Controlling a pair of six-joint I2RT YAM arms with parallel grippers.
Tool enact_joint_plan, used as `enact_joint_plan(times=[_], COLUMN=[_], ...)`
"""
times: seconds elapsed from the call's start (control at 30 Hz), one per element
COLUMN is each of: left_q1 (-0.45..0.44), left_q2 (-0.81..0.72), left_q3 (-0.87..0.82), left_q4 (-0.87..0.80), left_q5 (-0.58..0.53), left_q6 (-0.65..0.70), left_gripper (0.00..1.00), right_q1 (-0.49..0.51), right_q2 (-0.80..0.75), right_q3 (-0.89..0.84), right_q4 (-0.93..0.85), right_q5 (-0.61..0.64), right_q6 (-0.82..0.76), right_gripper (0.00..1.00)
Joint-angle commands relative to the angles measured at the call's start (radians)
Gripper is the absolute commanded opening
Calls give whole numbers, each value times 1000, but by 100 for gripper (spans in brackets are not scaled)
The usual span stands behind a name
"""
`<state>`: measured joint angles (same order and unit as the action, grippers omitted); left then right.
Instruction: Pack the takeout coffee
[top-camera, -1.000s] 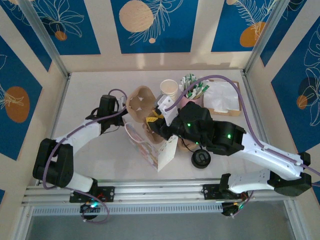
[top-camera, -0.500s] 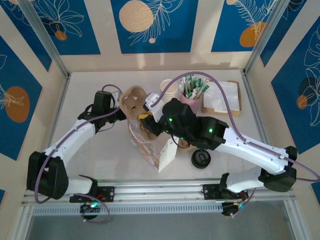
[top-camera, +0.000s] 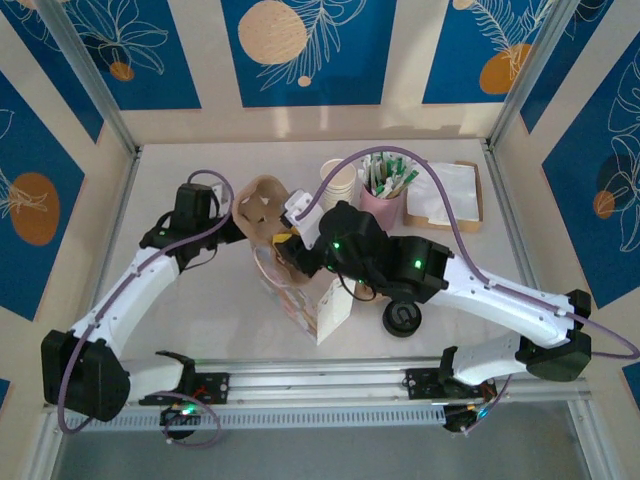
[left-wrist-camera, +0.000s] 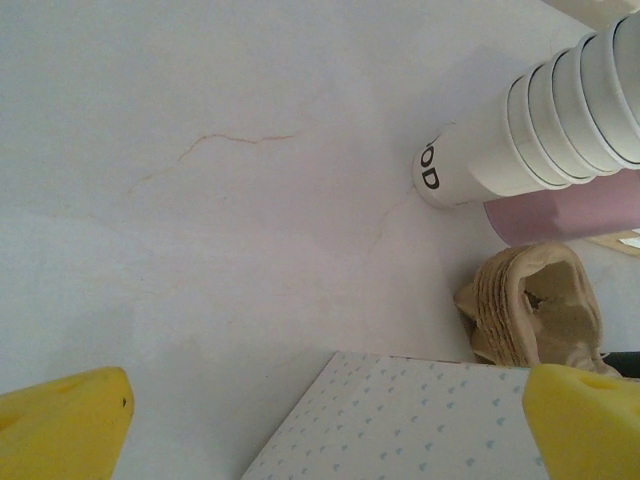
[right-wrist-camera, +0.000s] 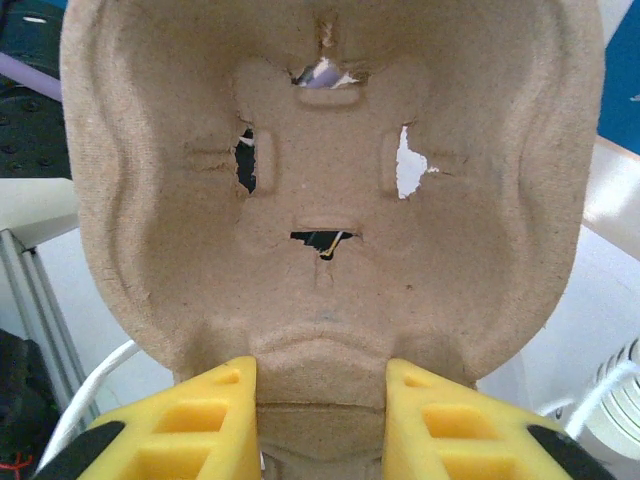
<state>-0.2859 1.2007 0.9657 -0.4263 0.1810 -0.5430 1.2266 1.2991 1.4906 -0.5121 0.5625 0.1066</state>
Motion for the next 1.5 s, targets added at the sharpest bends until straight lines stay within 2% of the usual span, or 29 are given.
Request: enact_joint_plan(times=[0.0,0.17,0.37,0.47,0.7,0.93,1.2,1.47], left_q1=[11,13,13,14,14,16,27,33], left_q2=[-37,-43,-36,-41,-50,-51,-55,-54], left_q3=[31,24,17,18,33,39,67,97], left_q4=[-29,-32,-37,-41,-64,-73,-113,-150], left_q5=[-15,-10,-5,-6,-16,-15,-29,-22], left_q6=[0,1,4,7,22,27,39,43], left_gripper=[100,100,100,100,100,100,100,100], right_q1=[35,78,80,53,-52,-67,-61,-2], right_q2=[-41,-55,-45,-25,8,46,63,29], right_q3=[55,77,80,73,65,58,57,62], right_q4=[35,77,87,74,22,-6,-39,-3], right_q5=[46,57,56,33,-106,-177,-146,-70], right_q6=[-26,-50,-74,-74,-48,-63,-59,-65], right_gripper=[30,30,30,30,30,30,29,29])
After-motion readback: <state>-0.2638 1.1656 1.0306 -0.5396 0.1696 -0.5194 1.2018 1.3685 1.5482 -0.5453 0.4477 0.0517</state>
